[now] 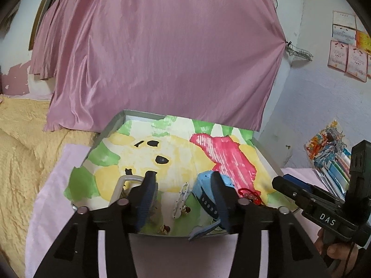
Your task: Organize jewelry
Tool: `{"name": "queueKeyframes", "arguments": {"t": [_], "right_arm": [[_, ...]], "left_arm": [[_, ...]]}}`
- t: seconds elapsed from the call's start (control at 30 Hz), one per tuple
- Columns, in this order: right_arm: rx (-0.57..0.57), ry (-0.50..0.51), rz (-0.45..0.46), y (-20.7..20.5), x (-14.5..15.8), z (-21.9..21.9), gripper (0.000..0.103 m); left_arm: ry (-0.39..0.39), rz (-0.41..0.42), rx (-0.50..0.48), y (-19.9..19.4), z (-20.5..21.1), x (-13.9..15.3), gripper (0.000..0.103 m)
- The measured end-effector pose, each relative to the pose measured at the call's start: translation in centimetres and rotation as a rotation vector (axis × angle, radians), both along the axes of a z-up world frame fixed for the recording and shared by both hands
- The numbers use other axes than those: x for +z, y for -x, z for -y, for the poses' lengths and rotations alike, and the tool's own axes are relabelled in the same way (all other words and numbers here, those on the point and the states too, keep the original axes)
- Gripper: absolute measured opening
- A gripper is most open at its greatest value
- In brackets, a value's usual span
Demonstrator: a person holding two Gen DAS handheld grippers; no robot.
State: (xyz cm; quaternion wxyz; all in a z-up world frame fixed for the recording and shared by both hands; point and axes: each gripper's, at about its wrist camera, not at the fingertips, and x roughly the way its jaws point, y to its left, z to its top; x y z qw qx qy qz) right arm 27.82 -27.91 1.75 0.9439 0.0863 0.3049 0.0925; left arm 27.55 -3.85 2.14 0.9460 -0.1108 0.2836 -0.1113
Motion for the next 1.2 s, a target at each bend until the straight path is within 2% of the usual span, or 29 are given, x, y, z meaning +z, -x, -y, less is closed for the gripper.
{"name": "queueKeyframes", "arguments": {"t": [0.07, 0.17, 0.2, 0.33, 0.4, 0.57, 0.87, 1.03, 1.2], "right_arm": [[-0.005, 0.0, 0.018, 0.5, 0.3, 0.1, 0.04], [-0.017, -0.004, 0.05, 1.5, 0.8, 0.2, 0.053], [-0.022, -0.008, 0.062, 1.8, 1.0, 0.3, 0.054], [-0.029, -0.019, 0.095, 3.5, 1.7, 0.3, 0.058], [-0.032, -0.023, 0.115, 4.5, 2.1, 0.3, 0.069], [-0.043, -0.032, 0.165, 7.2, 2.9, 0.2, 0.078], [-0.056, -0.008, 0.226, 11.7, 3.7, -0.5, 0.089], [-0.066, 0.0, 0.26, 14.4, 4.0, -0.6, 0.09], [-0.082, 0.021, 0.305, 17.4, 4.2, -1.0, 0.09]], "left_arm": [[0.008, 0.017, 0.013, 0.4, -0.3, 0.2, 0.066], [0.016, 0.051, 0.034, 1.5, -0.9, 0.7, 0.078], [0.016, 0.061, 0.04, 1.9, -1.0, 0.9, 0.083], [0.013, 0.087, 0.054, 3.3, -1.4, 1.4, 0.094], [0.016, 0.094, 0.057, 4.1, -1.6, 1.5, 0.099], [0.019, 0.127, 0.067, 6.2, -2.3, 1.8, 0.102], [-0.009, 0.182, 0.082, 10.0, -3.2, 2.1, 0.102], [-0.03, 0.207, 0.099, 12.2, -3.6, 2.2, 0.102], [-0.02, 0.232, 0.112, 14.6, -4.1, 2.1, 0.102]]}}
